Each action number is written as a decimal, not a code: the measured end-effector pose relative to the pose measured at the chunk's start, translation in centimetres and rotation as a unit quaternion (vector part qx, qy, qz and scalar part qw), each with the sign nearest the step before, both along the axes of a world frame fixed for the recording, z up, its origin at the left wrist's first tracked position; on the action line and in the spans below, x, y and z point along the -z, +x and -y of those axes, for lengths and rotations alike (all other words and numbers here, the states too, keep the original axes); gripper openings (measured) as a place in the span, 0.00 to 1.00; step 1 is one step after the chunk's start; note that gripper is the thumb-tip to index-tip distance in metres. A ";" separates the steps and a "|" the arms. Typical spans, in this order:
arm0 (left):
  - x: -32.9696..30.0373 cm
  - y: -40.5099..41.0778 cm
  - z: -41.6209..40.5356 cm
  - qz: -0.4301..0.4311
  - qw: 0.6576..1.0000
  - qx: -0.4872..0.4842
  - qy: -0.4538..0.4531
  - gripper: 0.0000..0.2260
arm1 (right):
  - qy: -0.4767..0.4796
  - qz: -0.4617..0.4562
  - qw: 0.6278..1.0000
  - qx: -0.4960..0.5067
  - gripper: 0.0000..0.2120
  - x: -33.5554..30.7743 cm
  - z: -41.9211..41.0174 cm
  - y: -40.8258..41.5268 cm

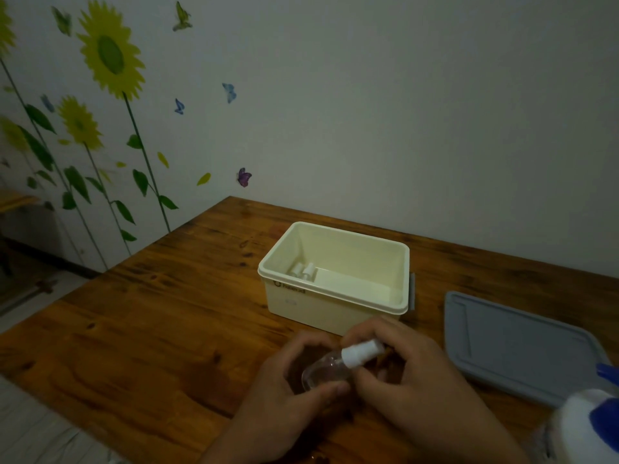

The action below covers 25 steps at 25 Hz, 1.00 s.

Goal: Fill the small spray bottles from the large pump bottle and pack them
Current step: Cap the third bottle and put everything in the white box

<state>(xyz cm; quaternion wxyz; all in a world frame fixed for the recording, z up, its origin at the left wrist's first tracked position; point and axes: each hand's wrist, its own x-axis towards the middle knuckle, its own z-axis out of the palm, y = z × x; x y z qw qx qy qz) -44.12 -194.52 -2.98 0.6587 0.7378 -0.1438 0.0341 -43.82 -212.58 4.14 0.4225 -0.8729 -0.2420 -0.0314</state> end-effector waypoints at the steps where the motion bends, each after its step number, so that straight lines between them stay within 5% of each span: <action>1: 0.0 0.0 0.0 0.004 1.000 0.003 0.000 0.16 | -0.002 -0.003 1.000 -0.009 0.07 -0.1 0.1 0.0; 3: 0.1 0.0 -0.1 0.000 1.000 0.011 0.016 0.16 | -0.024 -0.009 1.000 0.003 0.03 -0.2 0.3 0.0; 9: -0.2 -0.1 0.0 -0.006 0.999 0.006 0.037 0.20 | -0.084 0.027 0.991 0.101 0.27 0.9 -0.4 0.1; 13: -0.4 -0.1 0.0 -0.003 0.999 0.009 0.031 0.17 | 0.041 -0.024 0.996 0.076 0.22 0.3 0.2 -0.6; 19: -0.4 -0.2 -0.1 0.020 0.998 -0.001 0.054 0.18 | 0.016 0.006 0.998 0.061 0.06 0.6 0.3 -0.6; 22: -0.5 -0.2 0.0 0.017 0.997 -0.001 0.072 0.19 | -0.009 0.020 0.995 0.096 0.18 1.1 0.0 -0.4; 25: -0.5 -0.2 0.1 0.017 0.999 0.009 0.051 0.16 | 0.025 -0.009 0.997 0.076 0.15 1.3 -0.3 -0.6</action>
